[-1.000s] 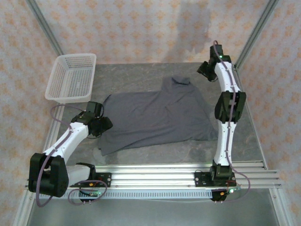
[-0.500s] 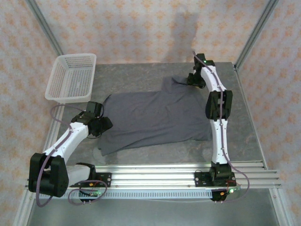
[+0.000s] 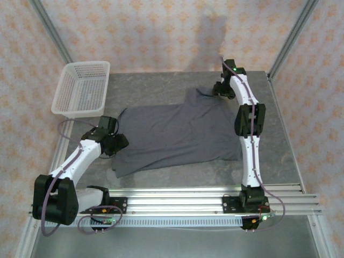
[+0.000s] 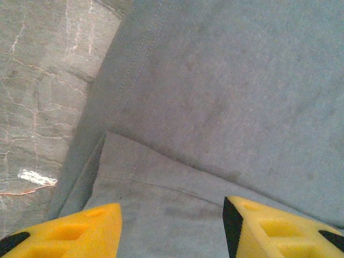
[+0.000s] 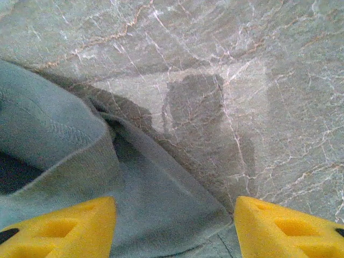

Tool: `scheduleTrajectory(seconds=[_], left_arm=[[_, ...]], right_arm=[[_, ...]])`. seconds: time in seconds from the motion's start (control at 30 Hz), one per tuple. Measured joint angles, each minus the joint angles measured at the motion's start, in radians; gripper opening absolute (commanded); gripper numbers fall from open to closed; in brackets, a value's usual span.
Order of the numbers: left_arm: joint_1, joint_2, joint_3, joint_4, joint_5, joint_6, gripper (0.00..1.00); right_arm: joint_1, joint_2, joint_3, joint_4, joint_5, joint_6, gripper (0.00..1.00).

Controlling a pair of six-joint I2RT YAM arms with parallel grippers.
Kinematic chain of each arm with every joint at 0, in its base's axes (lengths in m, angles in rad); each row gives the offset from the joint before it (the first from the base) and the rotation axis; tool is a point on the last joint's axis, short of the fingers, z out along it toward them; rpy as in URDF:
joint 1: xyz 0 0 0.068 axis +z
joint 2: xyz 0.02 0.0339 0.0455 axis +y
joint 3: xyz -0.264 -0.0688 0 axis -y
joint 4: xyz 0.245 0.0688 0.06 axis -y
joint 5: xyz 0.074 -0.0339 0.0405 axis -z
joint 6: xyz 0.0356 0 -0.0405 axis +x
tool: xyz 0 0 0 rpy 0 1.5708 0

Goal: Fold the inside-out t-shirt

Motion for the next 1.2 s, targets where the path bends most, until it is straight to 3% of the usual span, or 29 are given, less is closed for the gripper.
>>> scheduleTrajectory(seconds=[0.13, 0.23, 0.37, 0.43, 0.5, 0.53, 0.6, 0.7, 0.93, 1.2], left_arm=[[0.0, 0.0, 0.0, -0.01, -0.003, 0.001, 0.53], [0.006, 0.0, 0.0, -0.01, -0.005, 0.001, 0.53], [0.013, 0.0, 0.013, -0.029, -0.008, 0.002, 0.55], [0.018, 0.001, 0.058, -0.065, -0.018, 0.008, 0.58], [0.018, 0.008, 0.131, -0.095, -0.039, 0.02, 0.66], [0.018, 0.02, 0.187, -0.106, -0.051, 0.031, 0.8], [0.018, 0.067, 0.301, -0.113, -0.072, 0.061, 0.85], [0.019, 0.18, 0.46, -0.111, -0.113, 0.101, 0.86], [0.019, 0.502, 0.713, -0.128, -0.234, 0.167, 0.81], [0.019, 0.817, 0.946, -0.132, -0.288, 0.224, 0.75]], right_arm=[[0.0, 0.031, 0.026, 0.007, -0.001, 0.002, 0.57], [0.0, 0.061, 0.027, 0.006, -0.002, 0.004, 0.49], [-0.002, 0.064, 0.028, 0.006, 0.008, 0.013, 0.22], [-0.005, 0.064, 0.029, 0.006, -0.002, 0.019, 0.01], [-0.006, 0.064, 0.03, 0.003, -0.003, 0.021, 0.0], [-0.005, 0.064, 0.032, 0.002, -0.003, 0.022, 0.0], [-0.005, 0.064, 0.032, 0.001, 0.004, 0.028, 0.0], [-0.003, 0.053, 0.014, 0.003, 0.032, 0.032, 0.0], [-0.023, -0.097, -0.227, 0.027, 0.116, 0.036, 0.0], [-0.056, -0.109, -0.232, 0.029, 0.122, 0.035, 0.0]])
